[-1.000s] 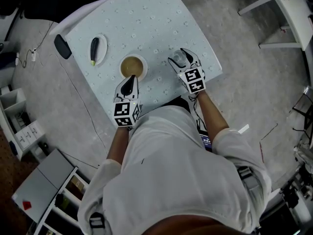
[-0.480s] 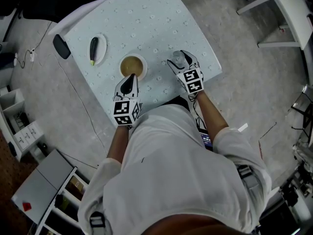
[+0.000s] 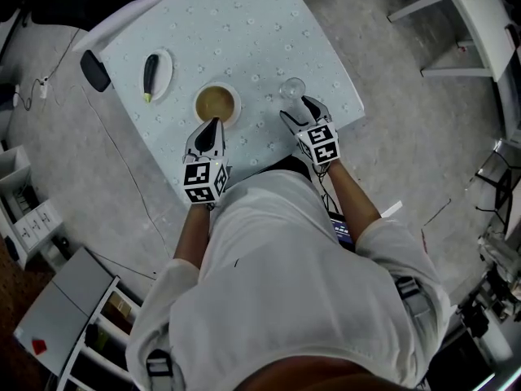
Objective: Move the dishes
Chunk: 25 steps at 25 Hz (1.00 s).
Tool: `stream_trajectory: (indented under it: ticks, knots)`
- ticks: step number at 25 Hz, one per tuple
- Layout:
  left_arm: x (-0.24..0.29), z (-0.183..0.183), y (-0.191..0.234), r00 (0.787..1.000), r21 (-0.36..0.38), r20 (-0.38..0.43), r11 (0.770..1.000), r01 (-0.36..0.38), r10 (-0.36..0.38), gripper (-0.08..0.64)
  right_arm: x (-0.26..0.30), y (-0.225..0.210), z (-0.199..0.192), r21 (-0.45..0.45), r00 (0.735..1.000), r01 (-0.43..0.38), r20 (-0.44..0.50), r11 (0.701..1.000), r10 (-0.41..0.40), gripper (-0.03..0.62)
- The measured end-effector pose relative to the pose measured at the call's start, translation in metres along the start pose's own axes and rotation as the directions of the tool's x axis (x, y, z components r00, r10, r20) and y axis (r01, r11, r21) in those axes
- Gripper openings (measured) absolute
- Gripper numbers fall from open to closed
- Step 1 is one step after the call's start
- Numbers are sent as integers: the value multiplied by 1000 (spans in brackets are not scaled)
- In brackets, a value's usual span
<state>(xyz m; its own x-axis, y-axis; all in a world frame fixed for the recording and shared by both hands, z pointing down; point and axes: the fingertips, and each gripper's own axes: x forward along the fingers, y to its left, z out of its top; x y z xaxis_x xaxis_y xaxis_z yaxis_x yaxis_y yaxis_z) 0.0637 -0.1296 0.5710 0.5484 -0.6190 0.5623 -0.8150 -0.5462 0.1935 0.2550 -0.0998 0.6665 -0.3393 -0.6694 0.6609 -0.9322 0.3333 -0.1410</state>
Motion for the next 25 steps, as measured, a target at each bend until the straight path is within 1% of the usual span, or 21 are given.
stream_trajectory:
  ticks: [4, 9, 12, 15, 18, 21, 25]
  knots:
    - [-2, -2, 5, 1000, -15, 8, 1000, -9, 9, 18, -5, 25, -4, -43, 999, -44, -22, 998, 44, 293]
    - [-10, -5, 16, 1000, -30, 14, 999, -25, 25, 18, -2, 58, 2, -93, 994, -107, -35, 990, 104, 287]
    - [-17, -12, 24, 999, -54, 12, 997, -50, 51, 18, 3, 74, 10, -131, 989, -145, -40, 981, 141, 284]
    - [-26, -20, 32, 996, -79, 9, 993, -83, 84, 19, 10, 89, 20, -185, 983, -185, -45, 965, 180, 281]
    - [-37, -29, 44, 992, -109, 10, 986, -127, 128, 18, 17, 107, 28, -242, 972, -233, -66, 942, 224, 274]
    - [-49, -37, 56, 985, -143, 8, 975, -170, 173, 18, 25, 123, 36, -314, 963, -270, -80, 910, 258, 263]
    - [-65, -50, 70, 973, -198, 6, 954, -226, 231, 18, 39, 148, 43, -425, 941, -333, -101, 841, 322, 241]
